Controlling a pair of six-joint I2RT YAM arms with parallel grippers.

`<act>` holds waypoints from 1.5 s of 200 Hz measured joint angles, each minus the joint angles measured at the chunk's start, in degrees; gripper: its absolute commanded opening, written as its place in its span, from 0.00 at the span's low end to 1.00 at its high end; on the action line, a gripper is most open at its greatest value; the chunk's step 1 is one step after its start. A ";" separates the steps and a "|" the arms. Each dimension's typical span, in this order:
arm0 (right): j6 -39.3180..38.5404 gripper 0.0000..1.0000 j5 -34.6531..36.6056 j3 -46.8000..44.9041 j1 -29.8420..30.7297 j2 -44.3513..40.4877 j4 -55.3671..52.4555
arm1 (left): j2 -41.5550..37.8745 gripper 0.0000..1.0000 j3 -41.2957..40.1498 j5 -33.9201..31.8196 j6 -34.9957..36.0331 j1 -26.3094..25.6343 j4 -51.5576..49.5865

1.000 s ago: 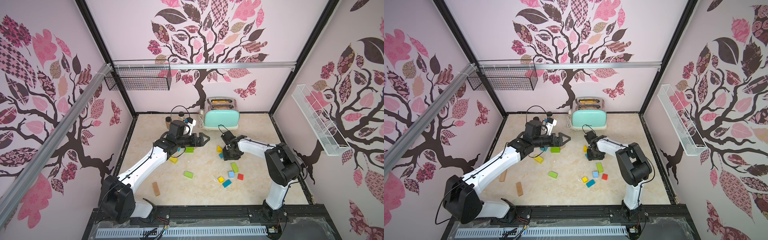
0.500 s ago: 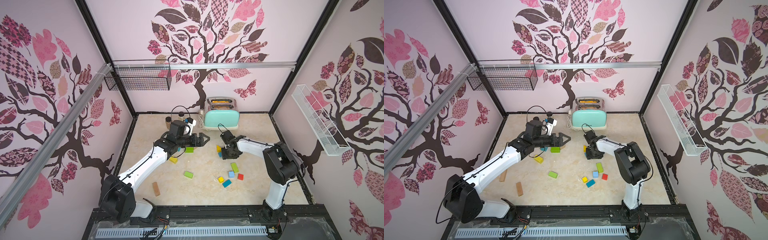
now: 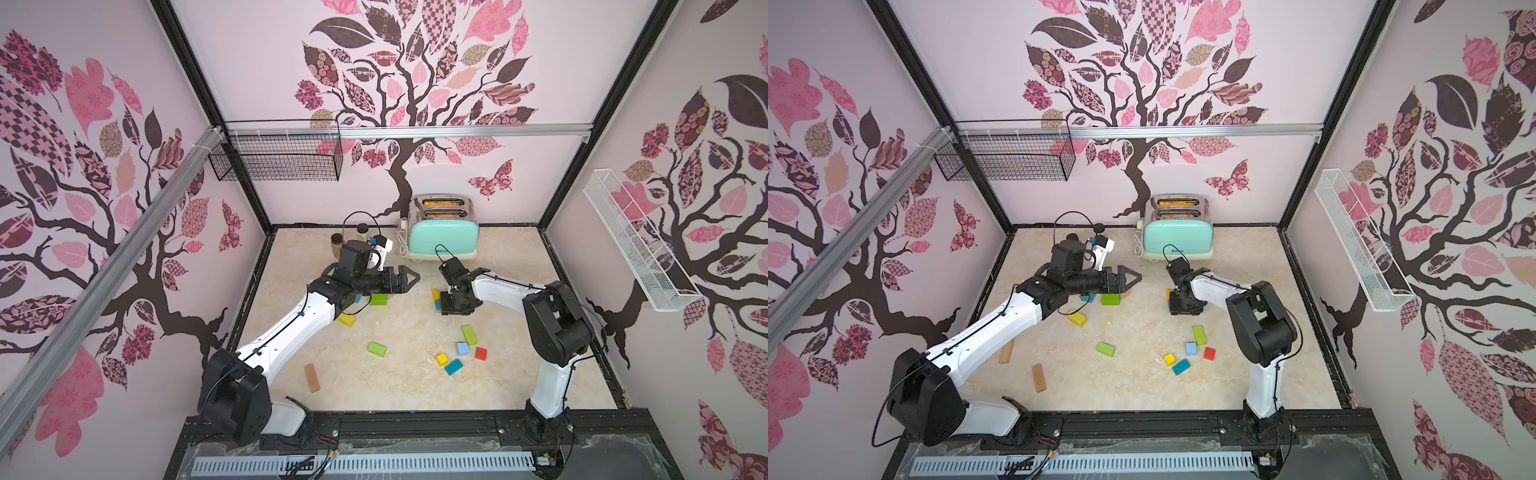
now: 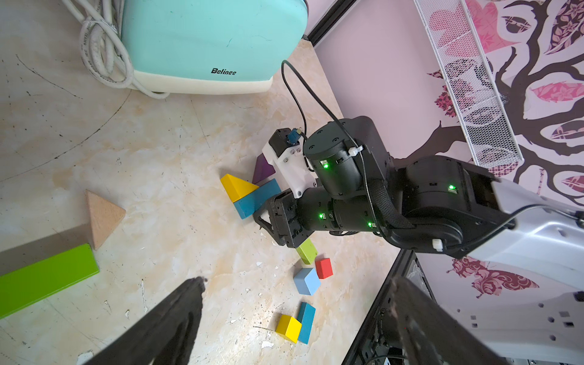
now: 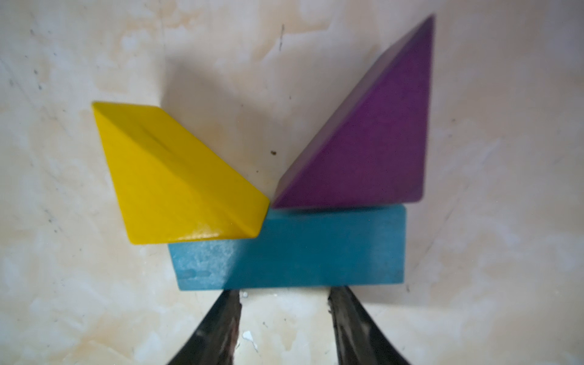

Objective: Assemble a carrot with building blocks
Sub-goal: Assemble the building block at the center of the board, then pick up the building block from the center of the board.

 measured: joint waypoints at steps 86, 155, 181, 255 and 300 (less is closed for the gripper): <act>0.00 0.52 0.17 0.68 0.02 0.42 -0.50 | 1.01 0.98 0.33 -0.04 0.15 0.00 0.00; -0.44 0.61 -1.97 0.68 -0.04 -0.24 -0.98 | 0.87 0.98 0.42 -4.59 0.09 0.00 -2.73; -0.50 0.65 -3.96 0.70 -0.04 -2.54 -2.58 | -0.48 0.98 0.46 -9.75 -0.74 0.20 -6.86; 0.46 0.88 -4.96 6.19 0.07 -10.84 -9.22 | -10.54 0.98 -2.38 -20.39 -10.69 6.40 -23.65; 0.61 0.89 -5.27 5.88 0.07 -12.37 -10.40 | -13.66 0.98 -11.28 -24.81 -19.65 6.38 -32.72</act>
